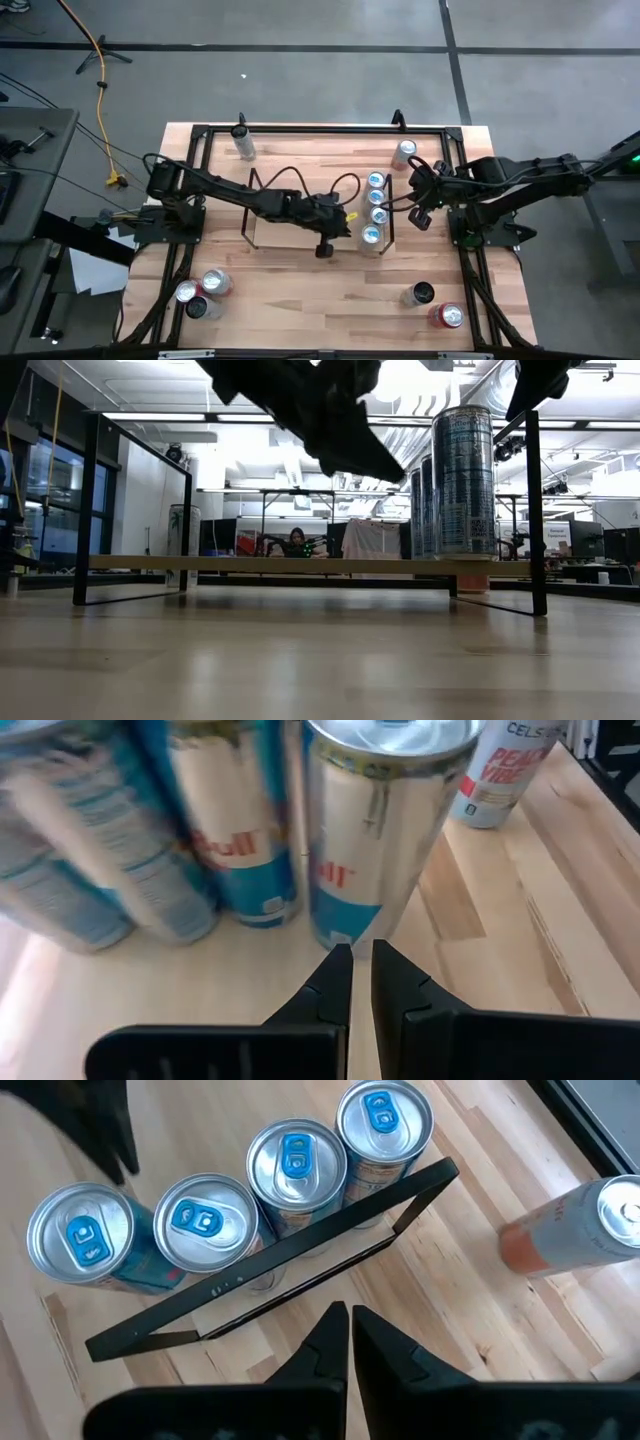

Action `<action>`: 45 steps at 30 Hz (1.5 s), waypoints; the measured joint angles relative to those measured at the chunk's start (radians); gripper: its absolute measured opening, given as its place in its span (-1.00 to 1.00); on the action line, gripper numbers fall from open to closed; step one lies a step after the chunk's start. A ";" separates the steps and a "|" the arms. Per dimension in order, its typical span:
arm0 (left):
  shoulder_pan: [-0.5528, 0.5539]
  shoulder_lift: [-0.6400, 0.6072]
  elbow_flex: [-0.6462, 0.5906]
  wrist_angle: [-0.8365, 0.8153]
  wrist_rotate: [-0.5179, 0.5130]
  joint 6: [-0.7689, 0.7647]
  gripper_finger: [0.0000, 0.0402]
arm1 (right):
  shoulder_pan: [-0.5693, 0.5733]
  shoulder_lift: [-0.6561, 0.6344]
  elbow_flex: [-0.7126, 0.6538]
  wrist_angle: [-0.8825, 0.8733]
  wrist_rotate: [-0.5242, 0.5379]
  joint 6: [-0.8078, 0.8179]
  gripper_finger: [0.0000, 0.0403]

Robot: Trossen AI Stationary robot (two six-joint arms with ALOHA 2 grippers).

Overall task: Place canned beverage on shelf
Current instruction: Put the blue soda can aligned with the other blue soda can on the shelf

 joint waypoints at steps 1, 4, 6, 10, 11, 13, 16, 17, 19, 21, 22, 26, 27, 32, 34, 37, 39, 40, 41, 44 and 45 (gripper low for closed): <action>-0.002 0.010 0.000 0.016 0.000 -0.002 -1.00 | 0.000 0.000 0.000 0.000 0.003 0.001 -0.98; -0.003 0.036 0.000 0.066 0.001 -0.026 -1.00 | 0.000 0.000 0.000 0.000 0.004 0.007 -0.98; -0.003 0.049 0.000 0.085 0.001 -0.036 -1.00 | 0.000 0.000 0.000 0.000 0.004 0.007 -0.98; -0.002 0.071 0.000 0.128 0.001 -0.037 -1.00 | 0.000 0.000 0.000 0.000 0.006 0.007 -0.98; -0.002 0.077 0.000 0.143 0.001 -0.037 -1.00 | 0.000 0.000 0.000 0.000 0.007 0.007 -0.98; -0.002 0.086 0.000 0.153 0.002 -0.037 -1.00 | 0.000 0.000 0.000 0.000 0.011 0.007 -0.98; -0.003 0.092 -0.001 0.174 0.019 -0.052 -1.00 | 0.000 0.000 0.000 0.000 0.012 0.007 -0.98; -0.003 0.092 -0.001 0.182 0.028 -0.053 -1.00 | 0.000 0.000 0.000 0.000 0.012 0.007 -0.98; -0.003 0.091 -0.001 0.189 0.034 -0.054 -1.00 | 0.000 0.000 0.000 0.000 0.013 0.007 -0.98; -0.003 0.091 -0.001 0.202 0.034 -0.054 -1.00 | 0.000 0.000 0.000 0.000 0.022 0.007 -0.98; -0.003 0.091 -0.001 0.212 0.034 -0.054 -1.00 | 0.000 0.000 0.000 0.000 0.030 0.008 -0.98; -0.003 0.091 -0.001 0.241 0.034 -0.055 -1.00 | 0.000 0.000 0.000 0.000 0.047 0.007 -0.98; -0.003 0.091 -0.001 0.243 0.033 -0.055 -1.00 | 0.000 0.000 0.000 0.000 0.048 0.008 -0.98; -0.003 0.091 -0.001 0.257 0.034 -0.055 -1.00 | 0.000 0.000 0.000 0.001 0.048 0.008 -0.98; -0.003 0.091 -0.001 0.270 0.043 -0.055 -1.00 | 0.000 0.000 0.000 0.001 0.048 0.008 -0.98; -0.003 0.091 -0.001 0.289 0.062 -0.055 -1.00 | 0.000 0.000 0.000 0.001 0.048 0.008 -0.98; -0.003 0.091 -0.001 0.302 0.067 -0.055 -1.00 | 0.000 0.000 0.000 0.001 0.048 0.008 -0.98; -0.003 0.091 -0.001 0.306 0.067 -0.055 -1.00 | 0.000 0.000 0.000 0.001 0.048 0.008 -0.98; -0.003 0.091 -0.001 0.309 0.067 -0.055 -1.00 | 0.000 0.000 0.000 0.001 0.048 0.008 -0.98; -0.003 0.091 -0.001 0.309 0.067 -0.055 -1.00 | 0.000 0.000 0.000 0.002 0.049 0.008 -0.98; -0.003 0.091 -0.001 0.309 0.067 -0.055 -1.00 | 0.000 0.000 0.000 0.003 0.048 0.008 -0.98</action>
